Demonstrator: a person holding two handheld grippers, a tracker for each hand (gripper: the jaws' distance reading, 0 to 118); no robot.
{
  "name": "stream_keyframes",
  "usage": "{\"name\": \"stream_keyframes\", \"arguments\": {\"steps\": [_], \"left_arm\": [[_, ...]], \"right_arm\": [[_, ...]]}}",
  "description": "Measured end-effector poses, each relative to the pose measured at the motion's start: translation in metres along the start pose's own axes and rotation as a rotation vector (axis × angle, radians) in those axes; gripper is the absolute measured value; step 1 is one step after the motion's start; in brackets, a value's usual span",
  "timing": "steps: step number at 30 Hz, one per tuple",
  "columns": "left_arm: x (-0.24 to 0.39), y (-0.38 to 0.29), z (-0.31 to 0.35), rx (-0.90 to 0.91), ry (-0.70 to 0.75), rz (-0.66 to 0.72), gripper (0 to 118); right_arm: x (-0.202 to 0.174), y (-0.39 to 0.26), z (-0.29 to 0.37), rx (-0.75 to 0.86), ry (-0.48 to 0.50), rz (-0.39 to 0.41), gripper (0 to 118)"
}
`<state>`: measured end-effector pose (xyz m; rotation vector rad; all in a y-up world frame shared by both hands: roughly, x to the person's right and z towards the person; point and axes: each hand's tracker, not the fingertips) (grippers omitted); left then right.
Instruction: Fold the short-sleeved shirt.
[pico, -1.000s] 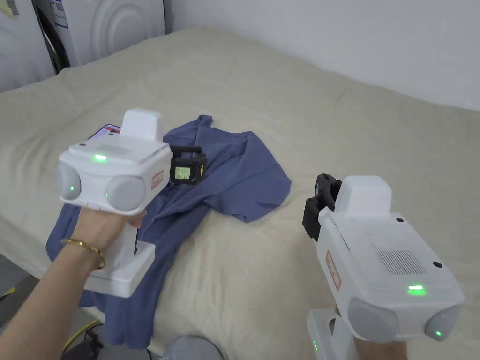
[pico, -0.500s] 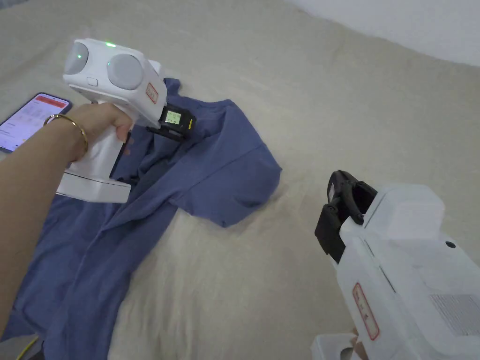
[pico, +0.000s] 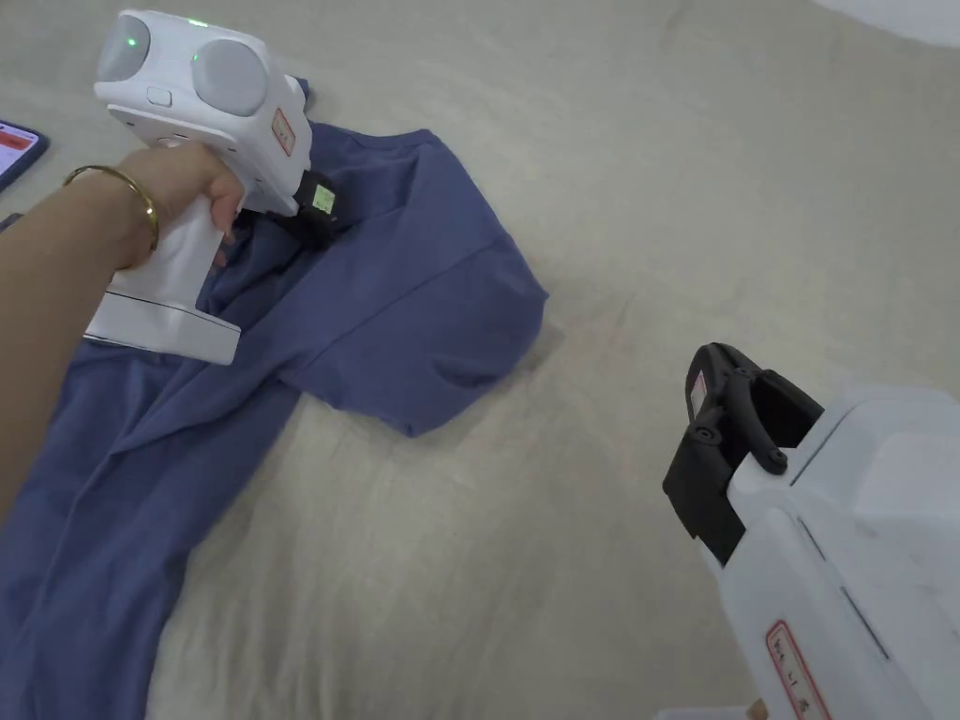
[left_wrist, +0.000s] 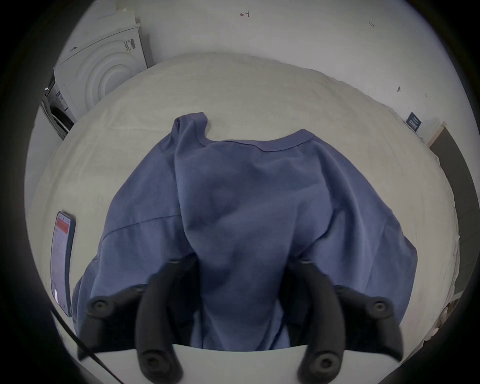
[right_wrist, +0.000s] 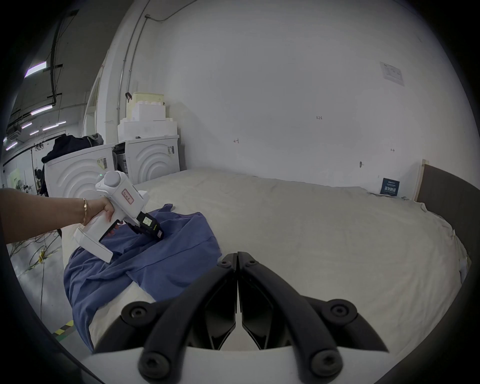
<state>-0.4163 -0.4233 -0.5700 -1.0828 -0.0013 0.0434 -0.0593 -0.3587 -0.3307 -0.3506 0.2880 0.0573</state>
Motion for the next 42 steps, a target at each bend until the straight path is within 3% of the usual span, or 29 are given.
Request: {"name": "stream_keyframes", "arguments": {"steps": [1,2,3,7,15,31,37,42], "left_arm": [[0.001,0.0,0.002,0.005,0.019,-0.003,39],[0.001,0.0,0.003,0.01,0.046,0.015,13],[0.001,-0.002,0.004,0.023,0.019,0.06,0],[0.014,-0.015,0.016,0.079,0.069,0.033,0],[0.023,-0.051,0.1,0.401,0.073,0.121,0],[0.014,-0.075,0.354,0.8,0.05,0.211,0],[0.04,-0.064,0.439,0.938,0.065,0.112,0],[0.076,-0.05,0.473,1.004,0.024,0.048,0]], "right_arm": [[0.002,0.0,-0.001,-0.002,-0.002,-0.006,0],[0.003,0.0,0.0,-0.002,-0.004,-0.012,0],[0.004,0.001,0.001,-0.002,-0.006,-0.016,0],[0.007,0.006,0.01,0.008,-0.017,-0.013,0],[0.011,0.024,0.049,0.069,-0.025,-0.041,0],[0.018,0.056,0.176,0.243,-0.031,-0.013,0],[0.034,0.063,0.21,0.298,-0.066,-0.035,0],[0.055,0.06,0.234,0.328,-0.123,-0.052,0]]}}
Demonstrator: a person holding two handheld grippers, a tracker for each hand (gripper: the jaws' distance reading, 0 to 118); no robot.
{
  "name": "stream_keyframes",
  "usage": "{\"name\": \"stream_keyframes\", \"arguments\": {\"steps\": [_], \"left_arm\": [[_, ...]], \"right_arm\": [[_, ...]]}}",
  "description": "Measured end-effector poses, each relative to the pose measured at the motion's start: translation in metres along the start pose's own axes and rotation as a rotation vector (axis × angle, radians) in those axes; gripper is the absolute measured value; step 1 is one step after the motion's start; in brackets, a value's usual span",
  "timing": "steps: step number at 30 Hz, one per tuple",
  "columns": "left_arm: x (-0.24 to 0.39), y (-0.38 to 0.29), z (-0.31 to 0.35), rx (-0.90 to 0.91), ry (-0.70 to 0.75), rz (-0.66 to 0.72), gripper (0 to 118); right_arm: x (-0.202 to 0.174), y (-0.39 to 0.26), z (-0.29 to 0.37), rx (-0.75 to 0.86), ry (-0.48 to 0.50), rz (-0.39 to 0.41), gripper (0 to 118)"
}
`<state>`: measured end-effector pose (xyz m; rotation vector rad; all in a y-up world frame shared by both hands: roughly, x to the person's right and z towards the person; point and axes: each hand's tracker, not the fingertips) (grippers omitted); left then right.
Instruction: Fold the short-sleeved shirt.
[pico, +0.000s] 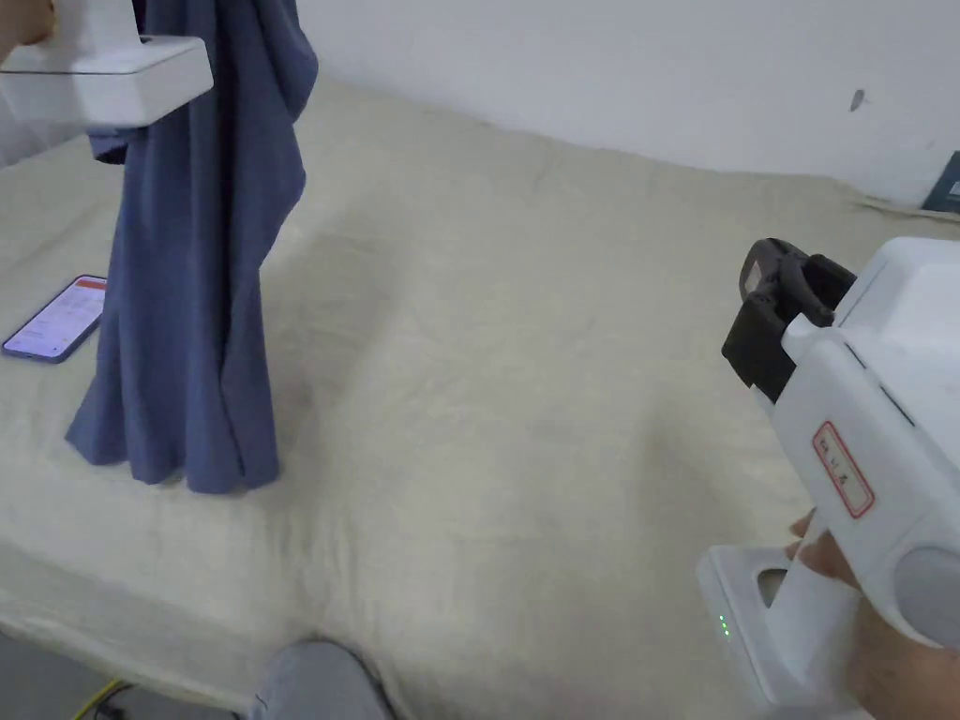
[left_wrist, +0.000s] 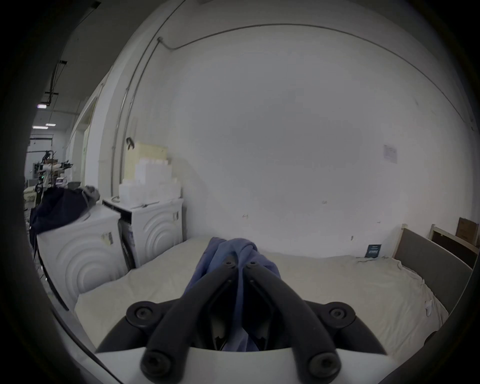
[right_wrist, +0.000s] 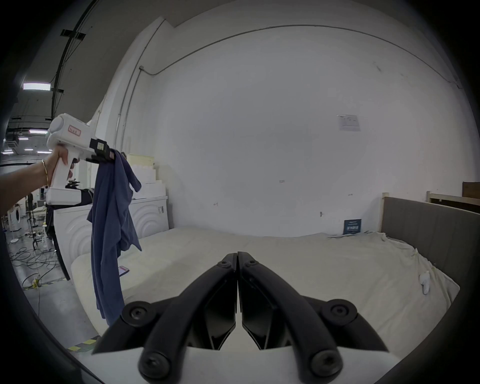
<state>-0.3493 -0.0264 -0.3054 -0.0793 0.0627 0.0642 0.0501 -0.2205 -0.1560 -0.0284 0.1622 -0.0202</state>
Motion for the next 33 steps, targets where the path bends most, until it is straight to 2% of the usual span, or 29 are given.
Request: {"name": "stream_keyframes", "arguments": {"steps": [6,12,18,23,29,33], "left_arm": [[0.076,-0.012,-0.011,-0.011,-0.148,-0.046,0],[0.176,-0.061,-0.023,-0.085,-0.341,-0.041,0],[0.287,-0.131,-0.025,-0.213,-0.536,-0.07,0],[0.37,-0.192,-0.015,-0.327,-0.671,-0.038,0],[0.444,-0.271,-0.003,-0.477,-0.778,-0.119,0],[0.466,-0.32,0.005,-0.58,-0.815,-0.138,0]], "right_arm": [[0.041,0.0,0.022,0.002,-0.098,-0.025,0],[0.078,-0.002,0.048,-0.005,-0.204,-0.017,0],[0.114,-0.008,0.074,-0.018,-0.319,-0.032,0],[0.137,-0.016,0.093,-0.042,-0.396,-0.045,0],[0.16,-0.03,0.107,-0.079,-0.465,-0.069,0],[0.173,-0.038,0.11,-0.105,-0.5,-0.083,0]]}}
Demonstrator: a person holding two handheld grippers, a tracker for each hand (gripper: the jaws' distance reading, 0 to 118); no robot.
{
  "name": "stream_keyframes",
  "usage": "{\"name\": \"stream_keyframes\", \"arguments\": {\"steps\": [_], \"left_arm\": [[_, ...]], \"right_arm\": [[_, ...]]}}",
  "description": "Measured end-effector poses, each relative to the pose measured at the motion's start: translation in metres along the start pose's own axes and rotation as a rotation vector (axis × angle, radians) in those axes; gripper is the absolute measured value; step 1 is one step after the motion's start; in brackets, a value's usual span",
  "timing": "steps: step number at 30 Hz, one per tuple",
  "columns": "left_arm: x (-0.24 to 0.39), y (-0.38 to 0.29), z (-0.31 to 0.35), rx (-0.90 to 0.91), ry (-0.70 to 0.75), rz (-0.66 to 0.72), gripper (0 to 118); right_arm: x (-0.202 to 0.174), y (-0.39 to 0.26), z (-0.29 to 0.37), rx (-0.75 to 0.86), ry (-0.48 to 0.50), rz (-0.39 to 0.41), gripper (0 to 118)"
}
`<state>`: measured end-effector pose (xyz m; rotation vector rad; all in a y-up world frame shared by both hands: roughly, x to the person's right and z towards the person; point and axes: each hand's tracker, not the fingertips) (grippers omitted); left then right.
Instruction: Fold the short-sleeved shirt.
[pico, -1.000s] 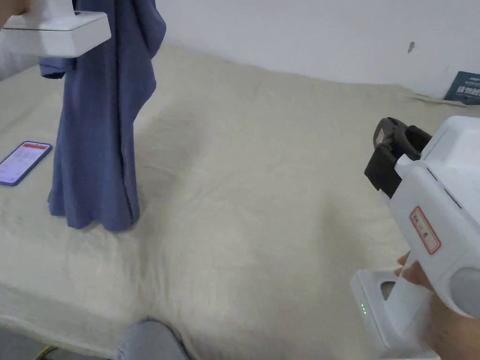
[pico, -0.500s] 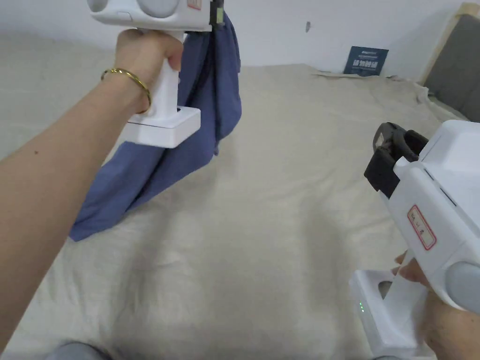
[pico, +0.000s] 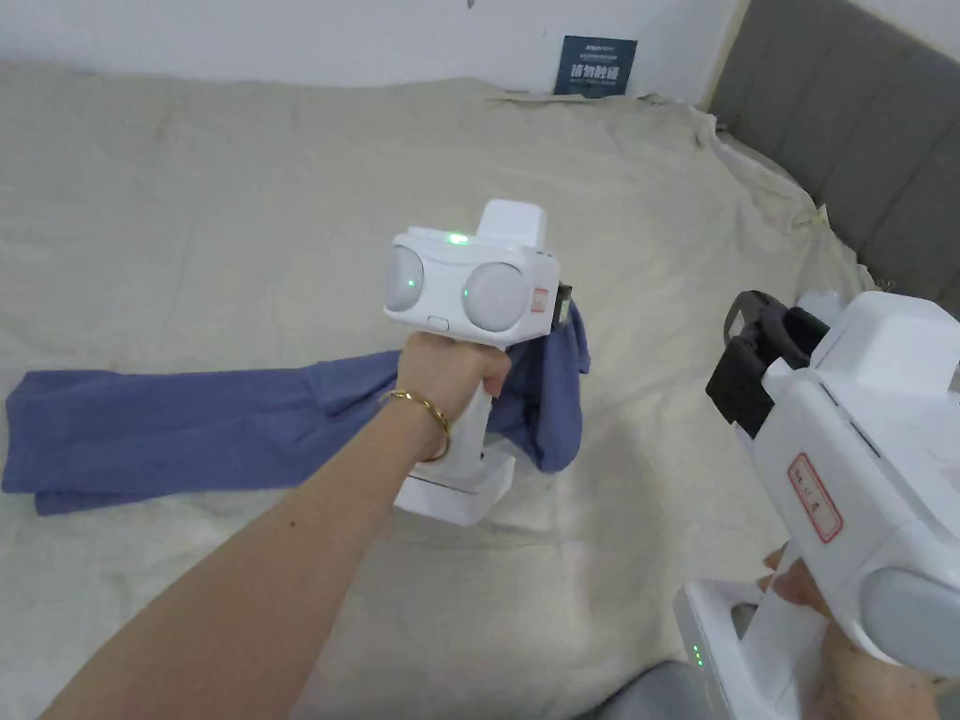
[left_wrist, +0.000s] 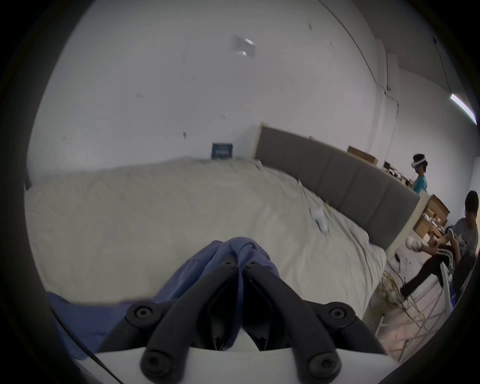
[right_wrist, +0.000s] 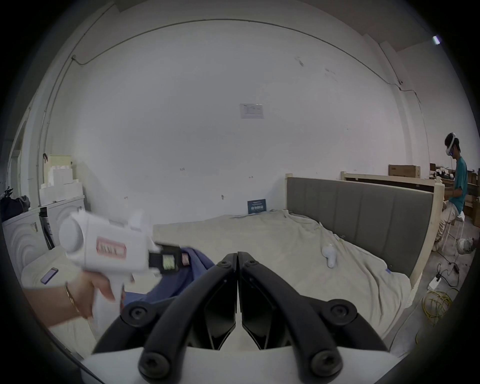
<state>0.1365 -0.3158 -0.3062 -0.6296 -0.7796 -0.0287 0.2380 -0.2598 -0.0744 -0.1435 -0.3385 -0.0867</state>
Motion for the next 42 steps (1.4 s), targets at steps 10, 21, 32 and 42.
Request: {"name": "stream_keyframes", "arguments": {"steps": [10,21,32,42], "left_arm": [[0.001,-0.042,-0.044,-0.254,-0.053,-0.012,118],[-0.048,0.029,0.072,0.089,0.036,0.025,117],[-0.147,0.001,0.215,0.398,0.471,0.018,117],[-0.167,-0.09,0.261,0.407,0.702,0.007,69]], "right_arm": [[0.004,-0.013,-0.014,-0.047,-0.022,-0.024,0],[-0.017,0.003,-0.022,-0.026,0.029,0.001,0],[-0.054,0.013,-0.044,0.004,0.122,0.038,0],[-0.083,-0.008,-0.048,-0.003,0.18,0.046,0]]}}
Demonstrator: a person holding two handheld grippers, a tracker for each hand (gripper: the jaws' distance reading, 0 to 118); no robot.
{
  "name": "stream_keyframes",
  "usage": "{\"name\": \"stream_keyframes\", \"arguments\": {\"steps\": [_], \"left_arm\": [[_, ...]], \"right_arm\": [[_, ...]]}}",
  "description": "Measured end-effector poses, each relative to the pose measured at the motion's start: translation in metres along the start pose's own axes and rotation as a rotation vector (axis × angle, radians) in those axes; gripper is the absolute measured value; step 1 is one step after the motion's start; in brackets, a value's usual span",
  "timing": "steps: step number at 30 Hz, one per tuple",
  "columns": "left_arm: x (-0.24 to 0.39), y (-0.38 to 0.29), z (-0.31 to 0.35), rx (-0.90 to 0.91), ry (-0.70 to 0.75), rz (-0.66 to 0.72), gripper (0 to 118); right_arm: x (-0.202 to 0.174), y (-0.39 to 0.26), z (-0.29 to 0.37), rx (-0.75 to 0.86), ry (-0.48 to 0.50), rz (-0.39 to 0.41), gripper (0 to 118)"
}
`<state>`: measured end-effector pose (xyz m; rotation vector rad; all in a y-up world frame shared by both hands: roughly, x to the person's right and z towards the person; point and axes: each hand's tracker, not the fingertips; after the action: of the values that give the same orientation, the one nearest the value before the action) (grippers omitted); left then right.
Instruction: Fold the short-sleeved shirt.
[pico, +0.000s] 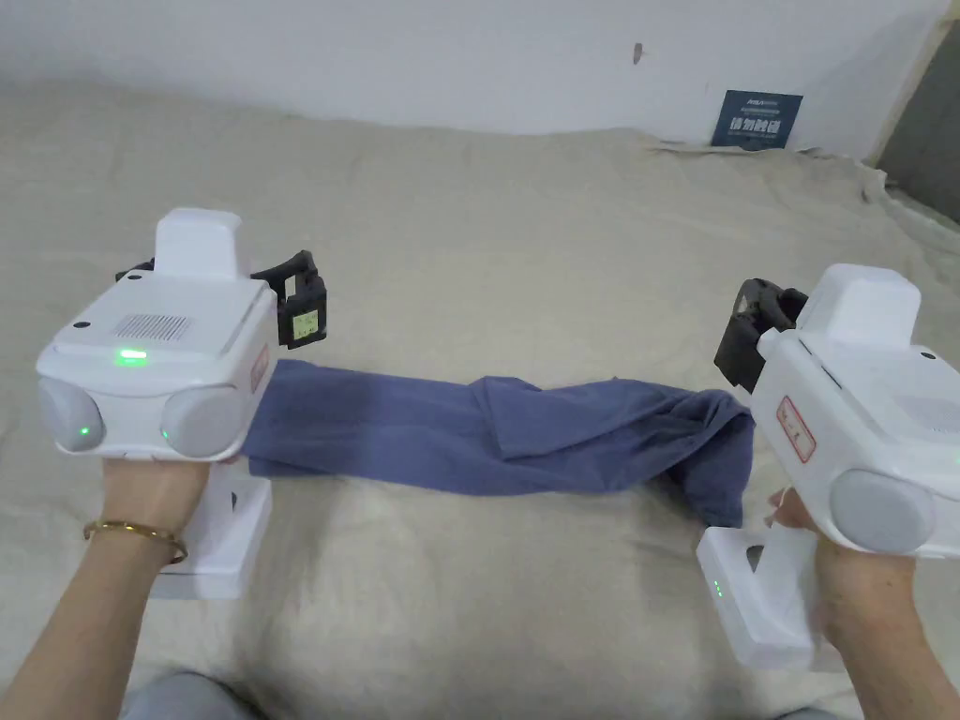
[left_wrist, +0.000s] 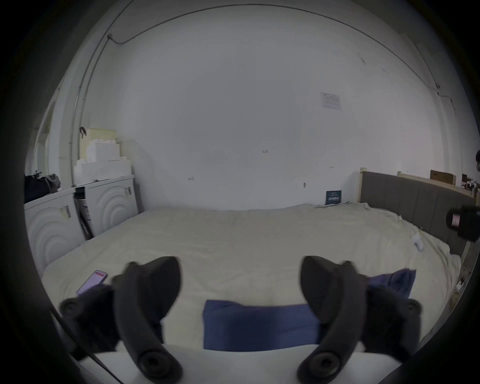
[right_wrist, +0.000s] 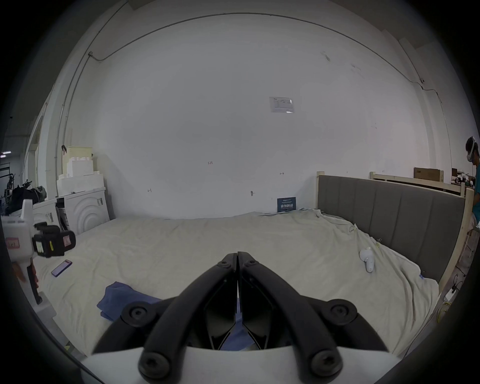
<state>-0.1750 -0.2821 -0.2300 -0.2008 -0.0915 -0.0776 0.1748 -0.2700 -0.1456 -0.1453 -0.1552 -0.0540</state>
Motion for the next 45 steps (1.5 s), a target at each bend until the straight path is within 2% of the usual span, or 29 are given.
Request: {"name": "stream_keyframes", "arguments": {"steps": [2,4,6,7,10,26,27,28,30,31,32,34,38,43,45], "left_arm": [[0.0,-0.013,0.003,-0.005,0.01,0.008,51],[0.002,-0.02,0.006,-0.005,0.014,0.023,48],[0.005,-0.026,0.009,0.0,0.015,0.025,23],[0.007,-0.028,0.011,0.006,0.017,0.027,15],[0.01,-0.031,0.015,0.02,0.009,0.044,0],[0.016,-0.031,0.019,0.013,-0.031,0.069,0],[0.016,-0.031,0.019,0.013,-0.032,0.072,0],[0.015,-0.031,0.019,0.014,-0.032,0.074,0],[0.015,-0.03,0.019,0.014,-0.031,0.07,0],[0.015,-0.03,0.018,0.013,-0.032,0.068,0],[0.015,-0.03,0.017,0.013,-0.034,0.068,0],[0.015,-0.03,0.016,0.01,-0.036,0.072,0],[0.014,-0.028,0.012,0.006,-0.039,0.074,0],[0.013,-0.029,0.005,-0.003,-0.044,0.076,0],[0.012,-0.029,0.001,-0.01,-0.044,0.077,0]], "right_arm": [[-0.005,-0.005,0.002,-0.006,0.008,0.014,0],[-0.009,-0.008,0.004,-0.008,0.015,0.022,0],[-0.011,-0.011,0.006,-0.011,0.02,0.017,0],[-0.011,-0.013,0.007,-0.012,0.024,0.012,0],[-0.012,-0.018,0.01,-0.018,0.027,0.009,0],[-0.005,-0.024,0.011,-0.056,0.018,0.022,0],[-0.005,-0.022,0.01,-0.057,0.016,0.021,3],[-0.005,-0.019,0.007,-0.067,0.014,0.021,13],[-0.003,-0.012,-0.002,-0.111,0.022,0.026,60],[-0.001,-0.008,-0.008,-0.141,0.028,0.026,77],[0.002,-0.004,-0.017,-0.179,0.045,0.035,86],[0.003,0.006,-0.033,-0.251,0.06,0.059,87],[0.0,0.027,-0.071,-0.355,0.082,0.05,96],[-0.014,0.032,-0.136,-0.566,0.109,0.213,96],[-0.016,0.027,-0.166,-0.676,0.108,0.201,96]]}}
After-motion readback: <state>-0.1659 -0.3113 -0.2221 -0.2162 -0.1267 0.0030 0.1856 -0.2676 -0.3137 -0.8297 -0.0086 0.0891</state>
